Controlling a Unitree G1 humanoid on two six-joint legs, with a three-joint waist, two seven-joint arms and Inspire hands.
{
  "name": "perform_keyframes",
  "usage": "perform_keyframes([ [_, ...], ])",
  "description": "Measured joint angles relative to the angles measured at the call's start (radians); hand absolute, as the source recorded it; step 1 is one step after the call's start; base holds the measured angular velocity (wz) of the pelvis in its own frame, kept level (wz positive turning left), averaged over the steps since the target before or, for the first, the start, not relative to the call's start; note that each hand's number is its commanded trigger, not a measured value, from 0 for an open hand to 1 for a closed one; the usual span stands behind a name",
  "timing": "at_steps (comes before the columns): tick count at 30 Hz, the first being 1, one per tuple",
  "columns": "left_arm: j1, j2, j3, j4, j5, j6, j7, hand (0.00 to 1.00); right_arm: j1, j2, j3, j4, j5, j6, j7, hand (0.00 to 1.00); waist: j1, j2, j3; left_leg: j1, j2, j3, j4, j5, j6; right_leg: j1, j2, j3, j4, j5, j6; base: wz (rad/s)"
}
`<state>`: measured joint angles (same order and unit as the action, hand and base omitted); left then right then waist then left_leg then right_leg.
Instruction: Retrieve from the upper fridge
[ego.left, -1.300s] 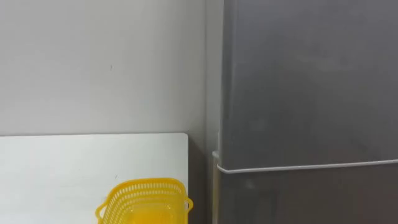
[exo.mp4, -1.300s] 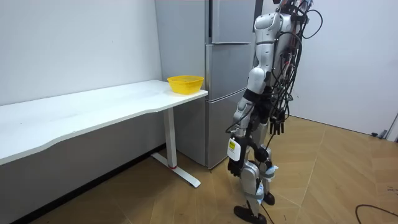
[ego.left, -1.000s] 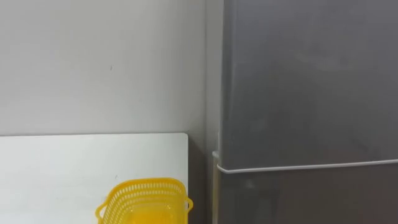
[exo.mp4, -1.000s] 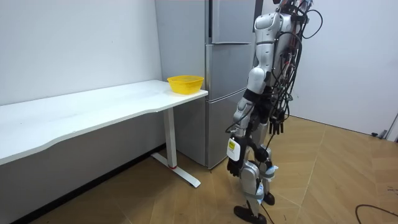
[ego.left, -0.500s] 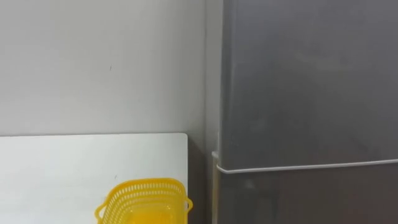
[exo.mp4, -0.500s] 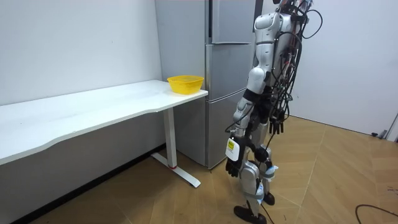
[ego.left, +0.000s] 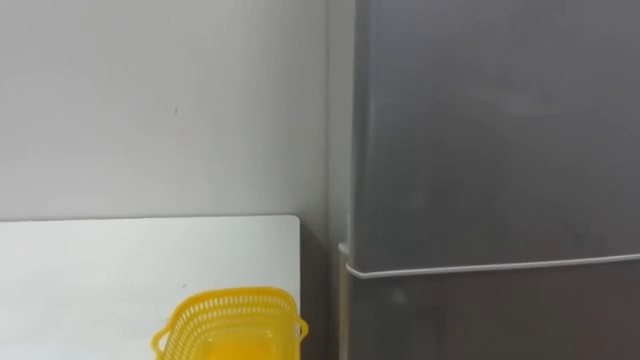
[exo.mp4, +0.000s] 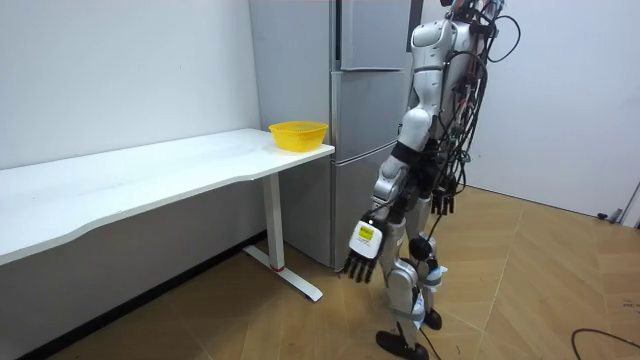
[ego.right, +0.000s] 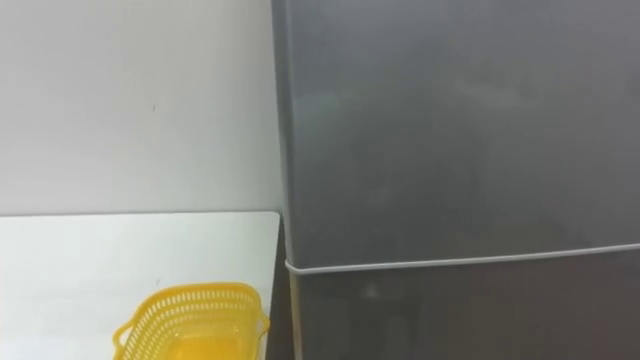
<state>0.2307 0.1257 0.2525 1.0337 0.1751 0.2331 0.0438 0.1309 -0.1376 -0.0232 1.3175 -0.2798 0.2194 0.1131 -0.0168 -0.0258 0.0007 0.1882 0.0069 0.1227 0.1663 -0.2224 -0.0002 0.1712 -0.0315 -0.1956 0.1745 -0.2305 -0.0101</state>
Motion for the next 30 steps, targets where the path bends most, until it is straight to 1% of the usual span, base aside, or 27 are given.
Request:
perform_keyframes([
  [1, 0.001, 0.0, 0.044, -0.072, -0.079, -0.004, 0.038, 0.0, -0.001, -0.007, -0.012, 0.0, 0.0, -0.004, 0.0, 0.0, 0.012, 0.004, -0.002, -0.002, 0.001, 0.0, 0.0, 0.0, 0.0, -0.008, 0.0, -0.002, 0.003, 0.0, 0.0, 0.08],
  [2, 0.0, 0.0, 0.058, -0.102, -0.118, -0.012, 0.059, 0.0, -0.003, -0.012, -0.021, -0.001, -0.001, -0.009, 0.0, 0.0, 0.02, 0.004, -0.0004, -0.004, 0.001, 0.0, 0.0, 0.0, 0.0, -0.013, 0.0, -0.001, 0.008, 0.0, 0.0, 0.0],
  [3, -0.001, 0.002, 0.073, -0.145, -0.191, -0.04, 0.105, 0.0, -0.011, -0.026, -0.023, -0.001, -0.001, -0.014, -0.001, 0.0, 0.031, 0.006, 0.0035, -0.004, 0.001, -0.001, 0.0, 0.0, 0.0, -0.016, -0.001, -0.002, 0.013, 0.0, 0.0, -0.05],
  [4, -0.006, 0.003, 0.088, -0.176, -0.258, -0.064, 0.145, 0.0, -0.016, -0.039, -0.023, -0.001, -0.002, -0.02, -0.002, 0.0, 0.037, 0.011, 0.003, -0.005, 0.0, -0.001, -0.001, 0.0, 0.0, -0.015, -0.001, -0.002, 0.012, 0.0, 0.0, -0.04],
  [5, -0.006, 0.003, 0.093, -0.197, -0.285, -0.07, 0.164, 0.0, -0.018, -0.044, -0.025, -0.002, -0.003, -0.024, -0.002, 0.0, 0.039, 0.012, 0.0028, -0.006, -0.001, -0.001, -0.001, 0.0, 0.0, -0.015, -0.001, -0.002, 0.012, 0.0, 0.0, 0.0],
  [6, -0.008, 0.003, 0.102, -0.233, -0.325, -0.086, 0.199, 0.0, -0.022, -0.05, -0.04, -0.003, -0.004, -0.031, -0.002, 0.0, 0.043, 0.013, 0.0031, -0.007, -0.001, 0.0, -0.001, 0.0, 0.0, -0.015, -0.001, -0.003, 0.012, -0.001, 0.0, 0.04],
  [7, -0.012, 0.0, 0.125, -0.271, -0.352, -0.1, 0.236, 0.0, -0.021, -0.052, -0.052, -0.005, -0.003, -0.038, -0.004, 0.0, 0.048, 0.011, 0.0026, -0.008, -0.001, 0.0, -0.001, 0.0, 0.0, -0.016, -0.001, -0.006, 0.012, -0.001, 0.0, 0.05],
  [8, -0.011, -0.002, 0.147, -0.318, -0.392, -0.114, 0.276, 0.0, -0.018, -0.051, -0.06, -0.009, -0.002, -0.048, -0.004, 0.0, 0.054, 0.01, 0.0003, -0.005, -0.001, 0.001, -0.001, 0.0, 0.0, -0.016, -0.001, -0.006, 0.012, 0.0, 0.0, 0.0],
  [9, -0.011, -0.002, 0.157, -0.338, -0.417, -0.123, 0.297, 0.0, -0.017, -0.051, -0.062, -0.012, -0.003, -0.052, -0.005, 0.0, 0.056, 0.009, 0.0001, -0.004, -0.001, 0.001, -0.002, 0.0, 0.0, -0.016, 0.0, -0.006, 0.012, 0.0, 0.0, 0.0],
  [10, -0.011, -0.002, 0.177, -0.37, -0.465, -0.145, 0.342, 0.0, -0.018, -0.051, -0.069, -0.016, -0.002, -0.057, -0.009, 0.0, 0.061, 0.008, -0.0008, -0.004, -0.001, 0.002, -0.002, 0.0, 0.0, -0.017, 0.002, -0.005, 0.012, 0.0, 0.0, -0.05],
  [11, -0.011, -0.002, 0.187, -0.398, -0.501, -0.164, 0.383, 0.0, -0.018, -0.051, -0.078, -0.017, -0.003, -0.061, -0.013, 0.0, 0.068, 0.013, -0.0043, -0.004, -0.001, 0.002, -0.002, 0.0, 0.0, -0.017, 0.002, -0.005, 0.014, 0.0, 0.0, -0.06],
  [12, -0.011, -0.002, 0.191, -0.412, -0.501, -0.172, 0.404, 0.0, -0.017, -0.051, -0.078, -0.018, -0.004, -0.066, -0.014, 0.0, 0.073, 0.011, -0.0048, -0.003, -0.002, 0.002, -0.002, 0.0, 0.0, -0.017, 0.002, -0.005, 0.015, 0.0, 0.0, -0.04],
  [13, -0.011, -0.002, 0.198, -0.443, -0.501, -0.185, 0.442, 0.0, -0.017, -0.05, -0.078, -0.019, -0.007, -0.069, -0.013, 0.0, 0.078, 0.011, -0.0079, -0.003, -0.002, 0.001, -0.001, 0.0, 0.0, -0.016, 0.003, -0.003, 0.017, 0.0, 0.0, 0.0],
  [14, -0.006, -0.005, 0.204, -0.488, -0.512, -0.196, 0.481, 0.0, -0.012, -0.05, -0.078, -0.027, -0.01, -0.076, -0.011, 0.0, 0.08, 0.009, -0.0085, -0.002, -0.002, 0.0, -0.001, 0.0, 0.0, -0.016, 0.003, -0.001, 0.018, 0.0, 0.0, 0.0],
  [15, 0.0, -0.006, 0.206, -0.514, -0.523, -0.203, 0.499, 0.0, -0.01, -0.05, -0.079, -0.032, -0.01, -0.078, -0.01, 0.0, 0.081, 0.007, -0.0087, -0.002, -0.002, -0.001, -0.001, 0.0, 0.0, -0.016, 0.003, -0.001, 0.018, 0.0, 0.0, 0.0],
  [17, 0.009, -0.009, 0.217, -0.605, -0.558, -0.23, 0.568, 0.0, -0.009, -0.051, -0.079, -0.043, -0.009, -0.089, -0.005, 0.0, 0.084, 0.004, -0.0095, -0.002, -0.002, -0.006, -0.001, 0.0, 0.0, -0.016, 0.002, -0.002, 0.018, 0.0, 0.0, 0.0],
  [18, 0.009, -0.009, 0.217, -0.621, -0.56, -0.24, 0.583, 0.0, -0.009, -0.051, -0.079, -0.045, -0.009, -0.091, -0.003, 0.0, 0.085, 0.004, -0.0097, -0.001, -0.002, -0.008, -0.001, 0.0, 0.0, -0.016, 0.002, -0.002, 0.019, 0.0, 0.0, 0.0],
  [20, 0.012, -0.017, 0.214, -0.725, -0.567, -0.266, 0.643, 0.0, -0.01, -0.05, -0.078, -0.045, -0.009, -0.099, -0.002, 0.0, 0.086, 0.004, -0.0096, -0.002, -0.003, -0.015, -0.001, 0.0, 0.0, -0.016, 0.001, -0.008, 0.022, 0.0, 0.0, 0.04],
  [21, 0.012, -0.019, 0.215, -0.751, -0.566, -0.276, 0.656, 0.0, -0.011, -0.05, -0.078, -0.046, -0.009, -0.099, -0.002, 0.0, 0.086, 0.005, -0.0096, -0.002, -0.003, -0.015, -0.001, 0.0, 0.0, -0.016, 0.001, -0.008, 0.022, 0.0, 0.0, 0.05],
  [22, 0.012, -0.019, 0.216, -0.806, -0.565, -0.284, 0.685, 0.0, -0.01, -0.05, -0.078, -0.046, -0.011, -0.1, -0.005, 0.0, 0.087, 0.005, -0.0095, -0.003, -0.003, -0.017, -0.001, 0.0, 0.0, -0.017, 0.001, -0.008, 0.014, 0.0, 0.0, 0.0],
  [23, 0.012, -0.018, 0.218, -0.857, -0.564, -0.295, 0.71, 0.0, 0.001, -0.05, -0.078, -0.046, -0.01, -0.101, -0.01, 0.0, 0.095, 0.007, -0.0095, -0.002, -0.003, -0.017, -0.001, 0.0, 0.0, -0.017, 0.003, -0.002, 0.012, 0.0, 0.0, -0.05],
  [25, 0.012, -0.011, 0.221, -0.915, -0.564, -0.32, 0.736, 0.0, 0.012, -0.05, -0.078, -0.049, -0.01, -0.109, -0.015, 0.0, 0.106, 0.01, -0.0108, 0.0, -0.003, -0.017, -0.001, 0.0, 0.0, -0.017, 0.003, 0.002, 0.014, 0.0, 0.0, -0.07],
  [26, 0.012, -0.01, 0.225, -0.936, -0.564, -0.324, 0.744, 0.0, 0.017, -0.05, -0.078, -0.052, -0.01, -0.11, -0.015, 0.0, 0.107, 0.01, -0.0109, 0.0, -0.003, -0.017, -0.001, 0.0, 0.0, -0.017, 0.003, 0.001, 0.014, 0.0, 0.0, 0.0],
  [28, 0.012, -0.005, 0.246, -1.036, -0.563, -0.327, 0.778, 0.0, 0.032, -0.05, -0.081, -0.052, -0.024, -0.112, -0.015, 0.0, 0.102, 0.011, -0.0105, 0.0, -0.002, -0.019, 0.0, 0.0, 0.0, -0.019, 0.004, 0.003, 0.016, 0.0, 0.0, 0.0],
  [29, 0.011, -0.003, 0.255, -1.06, -0.555, -0.327, 0.781, 0.0, 0.033, -0.05, -0.083, -0.05, -0.034, -0.113, -0.014, 0.0, 0.102, 0.011, -0.0105, 0.0, -0.002, -0.019, 0.0, 0.0, 0.0, -0.019, 0.004, 0.003, 0.016, 0.0, 0.0, 0.0],
  [30, 0.009, 0.007, 0.264, -1.103, -0.523, -0.329, 0.782, 0.0, 0.037, -0.05, -0.088, -0.049, -0.048, -0.116, -0.013, 0.0, 0.101, 0.012, -0.0099, -0.001, -0.002, -0.019, 0.0, 0.0, 0.0, -0.019, 0.005, 0.004, 0.015, 0.0, -0.001, 0.0],
])
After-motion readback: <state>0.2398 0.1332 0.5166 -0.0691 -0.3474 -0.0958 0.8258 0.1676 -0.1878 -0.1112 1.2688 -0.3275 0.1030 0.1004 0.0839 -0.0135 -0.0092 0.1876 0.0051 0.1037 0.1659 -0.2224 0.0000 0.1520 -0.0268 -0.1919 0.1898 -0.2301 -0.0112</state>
